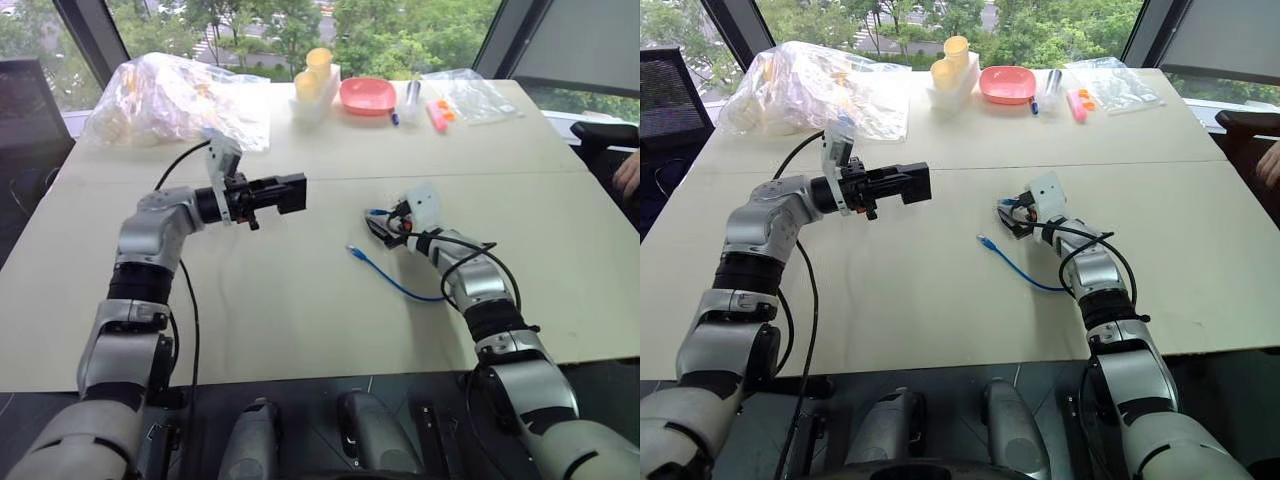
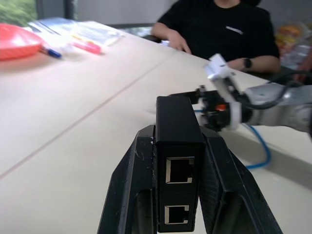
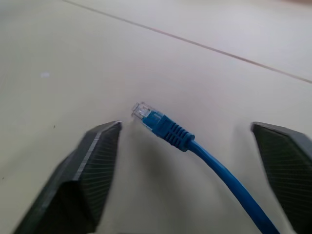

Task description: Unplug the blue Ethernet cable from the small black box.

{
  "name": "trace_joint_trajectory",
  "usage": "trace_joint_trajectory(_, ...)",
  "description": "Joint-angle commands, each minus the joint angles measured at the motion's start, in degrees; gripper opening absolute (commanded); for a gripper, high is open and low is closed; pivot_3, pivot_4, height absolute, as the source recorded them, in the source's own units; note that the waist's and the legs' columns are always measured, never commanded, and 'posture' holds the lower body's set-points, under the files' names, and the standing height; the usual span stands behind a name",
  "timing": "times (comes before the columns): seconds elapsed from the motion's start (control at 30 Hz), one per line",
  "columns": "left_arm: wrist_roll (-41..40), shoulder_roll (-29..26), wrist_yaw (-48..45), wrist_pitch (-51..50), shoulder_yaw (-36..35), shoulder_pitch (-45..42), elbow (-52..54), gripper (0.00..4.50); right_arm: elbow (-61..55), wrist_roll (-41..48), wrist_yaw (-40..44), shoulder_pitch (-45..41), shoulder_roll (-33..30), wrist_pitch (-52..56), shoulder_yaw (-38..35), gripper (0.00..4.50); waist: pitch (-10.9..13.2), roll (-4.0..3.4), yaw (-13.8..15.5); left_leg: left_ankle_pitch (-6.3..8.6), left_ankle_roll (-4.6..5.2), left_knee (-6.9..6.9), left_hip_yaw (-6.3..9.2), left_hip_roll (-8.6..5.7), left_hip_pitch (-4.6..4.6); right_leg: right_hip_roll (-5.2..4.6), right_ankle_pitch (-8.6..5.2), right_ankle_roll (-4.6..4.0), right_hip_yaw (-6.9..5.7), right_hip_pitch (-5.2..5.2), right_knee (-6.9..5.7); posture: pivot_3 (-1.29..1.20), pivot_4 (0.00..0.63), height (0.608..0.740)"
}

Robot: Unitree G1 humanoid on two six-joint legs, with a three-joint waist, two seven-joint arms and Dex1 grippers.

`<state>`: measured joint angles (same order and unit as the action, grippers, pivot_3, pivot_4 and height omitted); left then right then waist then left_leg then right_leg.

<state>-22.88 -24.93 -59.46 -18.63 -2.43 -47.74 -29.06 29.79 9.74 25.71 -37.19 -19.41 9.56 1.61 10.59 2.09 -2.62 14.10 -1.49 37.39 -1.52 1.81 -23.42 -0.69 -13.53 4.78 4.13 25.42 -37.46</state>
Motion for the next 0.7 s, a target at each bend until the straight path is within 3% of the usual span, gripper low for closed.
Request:
trace_joint_trajectory(0.03, 4.62, 3.5, 11.02, 9.6, -2.16, 2.58, -2.64, 0.5, -19.94, 8.03, 0.79, 5.9, 2.16, 5.08, -3.95, 4.46, -0.02, -0.03, 0.21, 0.0, 0.0, -0.02, 0.02, 0.0, 0.01, -0.01, 0.0, 0.0, 0.0, -0.01, -0.01, 0.0, 0.15, 0.737)
trace_joint_trajectory(0.13, 7.59, 6.78, 16.57, 15.05, -1.72, 5.0, -4.84, 0.5, -30.54, 11.52, -0.79, 10.29, 3.91, 10.39, -4.82, 4.46, -0.02, -0.03, 0.22, 0.01, 0.0, -0.06, 0.09, 0.01, 0.01, -0.05, 0.0, 0.01, -0.01, -0.03, 0.01, 0.0, 0.15, 0.737)
trace_joint_trajectory(0.27, 8.48, 10.68, 21.15, 20.37, -3.25, 5.3, -11.25, 0.5, -36.39, 12.66, -2.74, 12.13, 5.15, 14.12, -4.54, 4.46, -0.02, -0.02, 0.29, 0.0, 0.0, 0.07, 0.03, -0.04, -0.04, -0.07, 0.06, 0.09, -0.03, -0.05, 0.04, 0.0, 0.15, 0.737)
trace_joint_trajectory(0.33, 8.38, 11.82, 20.76, 21.45, -3.03, 5.54, -12.27, 1.52, -37.13, 12.69, -3.82, 11.98, 5.75, 14.9, -4.74, 4.5, -0.02, -0.02, 0.28, 0.0, 0.0, 0.13, 0.02, -0.05, 0.0, -0.06, 0.07, 0.11, -0.02, -0.13, 0.07, 0.0, 0.15, 0.737)
trace_joint_trajectory(0.4, 8.54, 12.33, 20.69, 21.56, -2.7, 5.88, -11.97, 2.19, -37.57, 12.62, -4.23, 11.93, 5.91, 15.41, -4.79, 4.5, -0.02, -0.02, 0.25, 0.0, 0.0, 0.2, 0.02, -0.05, 0.01, -0.03, 0.07, 0.11, -0.02, -0.19, 0.08, 0.0, 0.15, 0.737)
trace_joint_trajectory(0.57, 9.5, 12.85, 23.01, 21.56, -2.52, 7.7, -8.94, 4.36, -38.27, 12.25, -4.42, 12.5, 5.85, 15.7, -4.68, 4.5, -0.02, -0.02, 0.1, 0.0, 0.0, 0.22, 0.02, -0.05, 0.01, 0.0, 0.07, 0.11, -0.02, -0.2, 0.11, 0.0, 0.15, 0.737)
trace_joint_trajectory(0.7, 8.85, 11.35, 25.87, 18.55, -3.91, 9.64, -1.94, 4.44, -39.42, 11.81, -4.13, 13.41, 5.18, 16.1, -4.35, 4.5, -0.02, -0.02, 0.1, 0.01, 0.01, 0.21, 0.03, -0.03, 0.01, 0.01, 0.07, 0.11, -0.02, -0.19, 0.11, 0.0, 0.15, 0.737)
